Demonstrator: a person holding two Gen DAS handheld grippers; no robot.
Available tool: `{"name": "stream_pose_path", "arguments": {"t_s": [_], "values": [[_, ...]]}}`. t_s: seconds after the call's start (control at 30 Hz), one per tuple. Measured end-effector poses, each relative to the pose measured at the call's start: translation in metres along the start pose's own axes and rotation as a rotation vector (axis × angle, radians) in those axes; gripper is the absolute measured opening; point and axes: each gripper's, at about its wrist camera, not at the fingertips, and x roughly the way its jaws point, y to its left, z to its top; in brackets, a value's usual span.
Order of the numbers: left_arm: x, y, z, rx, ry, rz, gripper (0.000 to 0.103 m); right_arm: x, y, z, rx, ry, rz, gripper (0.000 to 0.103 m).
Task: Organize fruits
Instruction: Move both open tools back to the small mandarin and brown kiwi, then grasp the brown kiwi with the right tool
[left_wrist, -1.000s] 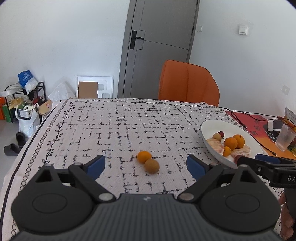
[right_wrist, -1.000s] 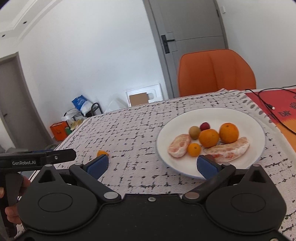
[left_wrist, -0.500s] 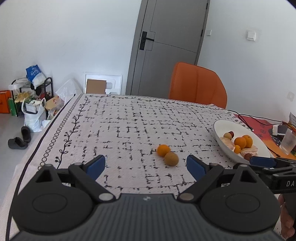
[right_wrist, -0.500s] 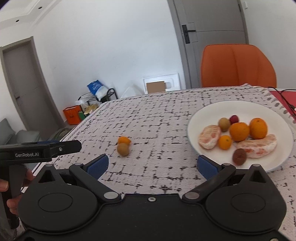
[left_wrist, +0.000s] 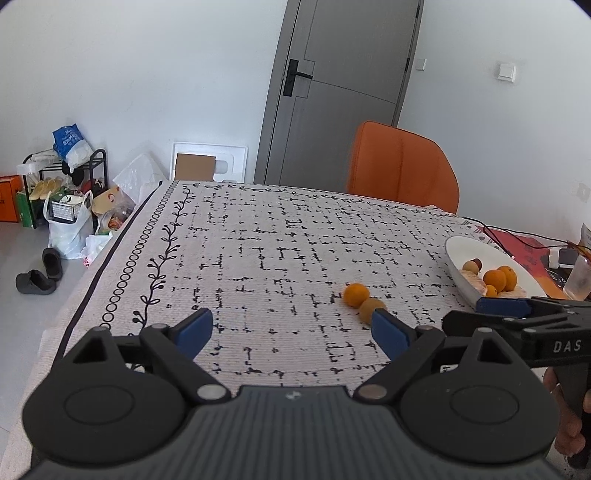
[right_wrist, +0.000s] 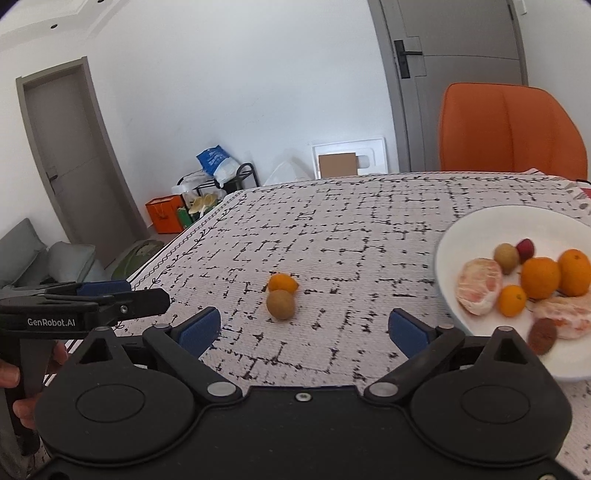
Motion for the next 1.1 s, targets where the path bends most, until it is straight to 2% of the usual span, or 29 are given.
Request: {"name": "stream_pose_path", "arguments": {"t_s": [0.1, 0.2, 0.33, 0.5, 0.57, 0.6, 0.67, 0.7, 0.73, 0.77, 0.83, 1.1], "values": [[0.005, 0.006, 0.000, -0.012, 0.004, 0.006, 0.091, 0.011, 0.004, 0.002, -0.010, 0.017, 0.012, 0.088], [0.010, 0.011, 0.001, -0.021, 0.008, 0.002, 0.091, 0.022, 0.008, 0.003, -0.019, 0.034, 0.022, 0.087], [0.012, 0.016, 0.001, -0.021, 0.011, -0.002, 0.091, 0.036, 0.014, 0.004, -0.038, 0.061, 0.023, 0.078], [0.019, 0.023, 0.002, -0.024, 0.036, 0.000, 0.091, 0.050, 0.023, 0.005, -0.065, 0.084, 0.024, 0.074], [0.021, 0.024, 0.002, -0.022, 0.041, 0.000, 0.091, 0.057, 0.025, 0.005, -0.065, 0.099, 0.023, 0.066], [0.022, 0.024, 0.003, -0.017, 0.043, 0.000, 0.091, 0.061, 0.026, 0.004, -0.057, 0.109, 0.027, 0.059], [0.023, 0.024, 0.003, -0.009, 0.046, 0.013, 0.091, 0.067, 0.027, 0.002, -0.057, 0.115, 0.028, 0.055], [0.024, 0.024, 0.003, -0.013, 0.048, 0.017, 0.091, 0.068, 0.029, 0.001, -0.072, 0.103, 0.020, 0.049], [0.025, 0.025, 0.003, -0.019, 0.051, 0.017, 0.091, 0.069, 0.030, 0.001, -0.081, 0.102, 0.011, 0.033], [0.027, 0.025, 0.003, -0.024, 0.055, 0.015, 0.091, 0.070, 0.030, 0.002, -0.081, 0.101, 0.000, 0.023], [0.028, 0.023, 0.003, -0.025, 0.060, 0.008, 0.091, 0.070, 0.026, 0.006, -0.058, 0.115, 0.012, 0.022], [0.035, 0.004, 0.007, 0.015, 0.056, -0.017, 0.090, 0.050, 0.013, 0.006, -0.037, 0.078, -0.007, 0.022]]}}
